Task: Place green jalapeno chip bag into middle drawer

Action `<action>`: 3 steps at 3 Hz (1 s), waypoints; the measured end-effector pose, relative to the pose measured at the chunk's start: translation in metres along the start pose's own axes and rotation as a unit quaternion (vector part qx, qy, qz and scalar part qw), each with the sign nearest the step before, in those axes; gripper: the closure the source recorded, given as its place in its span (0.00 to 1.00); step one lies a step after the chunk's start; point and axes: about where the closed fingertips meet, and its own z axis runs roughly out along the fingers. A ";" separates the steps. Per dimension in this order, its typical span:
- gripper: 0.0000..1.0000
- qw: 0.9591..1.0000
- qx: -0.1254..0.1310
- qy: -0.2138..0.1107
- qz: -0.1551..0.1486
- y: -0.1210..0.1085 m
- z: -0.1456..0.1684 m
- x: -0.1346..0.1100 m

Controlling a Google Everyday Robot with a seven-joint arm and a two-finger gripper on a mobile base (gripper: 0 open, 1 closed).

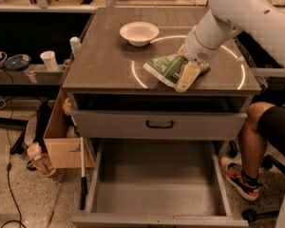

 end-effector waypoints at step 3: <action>1.00 1.000 0.010 0.007 -0.003 -0.005 -0.023 -0.013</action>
Offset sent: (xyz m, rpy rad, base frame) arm 0.0000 0.0000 0.0000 0.0000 0.0001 0.0000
